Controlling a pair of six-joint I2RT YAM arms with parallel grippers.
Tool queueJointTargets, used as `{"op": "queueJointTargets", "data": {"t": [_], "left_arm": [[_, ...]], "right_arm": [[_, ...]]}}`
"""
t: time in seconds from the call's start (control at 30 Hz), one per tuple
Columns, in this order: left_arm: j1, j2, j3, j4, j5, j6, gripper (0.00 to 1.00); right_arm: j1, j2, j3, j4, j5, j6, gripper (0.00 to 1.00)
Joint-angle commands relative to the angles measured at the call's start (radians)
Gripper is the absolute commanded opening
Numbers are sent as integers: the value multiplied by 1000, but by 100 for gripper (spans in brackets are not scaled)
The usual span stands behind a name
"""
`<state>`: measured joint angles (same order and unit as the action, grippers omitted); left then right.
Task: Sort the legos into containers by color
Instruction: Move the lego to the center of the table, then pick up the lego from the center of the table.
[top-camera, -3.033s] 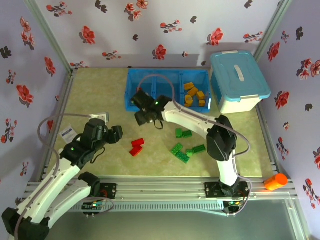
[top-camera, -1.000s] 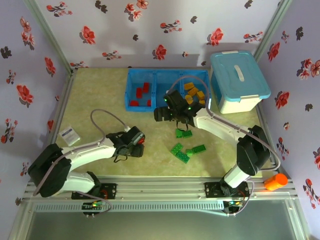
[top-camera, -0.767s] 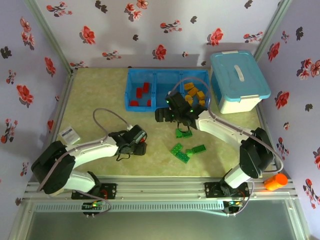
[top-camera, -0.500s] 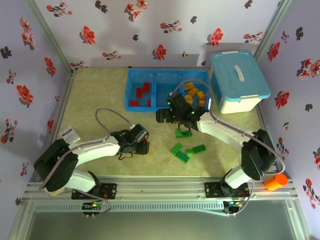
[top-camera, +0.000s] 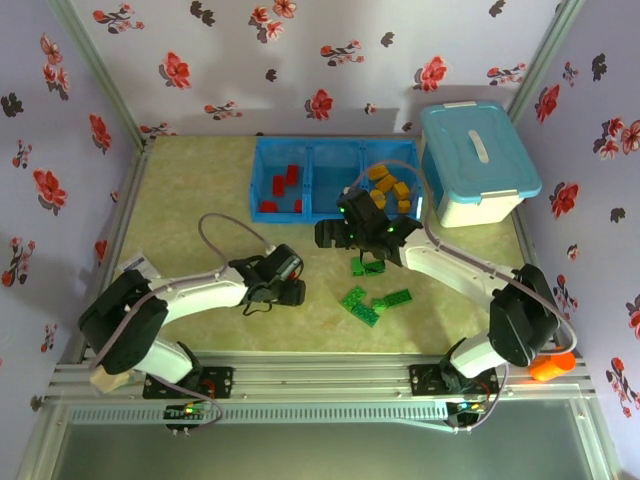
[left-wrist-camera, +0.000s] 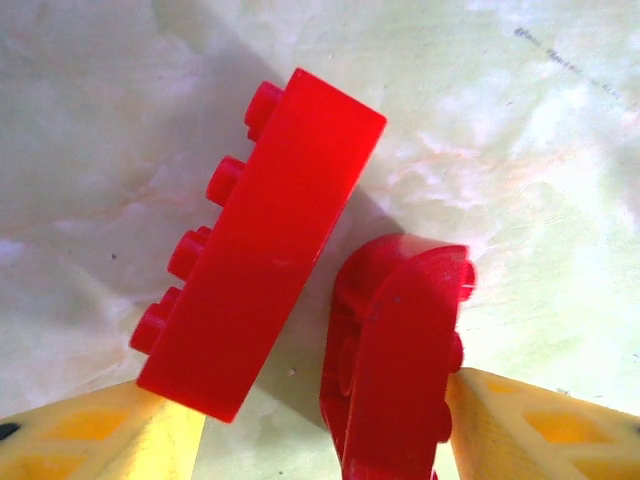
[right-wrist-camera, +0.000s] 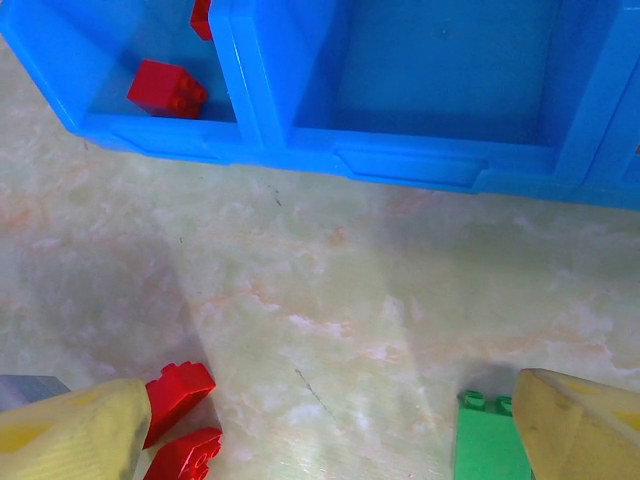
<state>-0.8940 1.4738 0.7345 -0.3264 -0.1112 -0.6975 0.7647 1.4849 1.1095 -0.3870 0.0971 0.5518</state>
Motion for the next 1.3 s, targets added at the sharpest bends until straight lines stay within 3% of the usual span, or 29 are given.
{"op": "queueJointTargets", "data": {"t": [0.0,0.47,0.73,1.07,1.27], "left_arm": [[-5,25,38,-20,-12,19,62],[61,70,44,12,-19,18,60],[12,87,72,-30,-42,15,42],[-55,49,54,-79,-74,-34,29],[-57,5,74,-112,-102,-18,14]], "right_arm": [[3,-23,-18,1,15,16,94],[3,-49,-48,6,21,26,94],[3,-54,-66,15,27,32,93],[2,-34,-69,27,24,36,93],[4,-36,-75,28,20,41,91]]}}
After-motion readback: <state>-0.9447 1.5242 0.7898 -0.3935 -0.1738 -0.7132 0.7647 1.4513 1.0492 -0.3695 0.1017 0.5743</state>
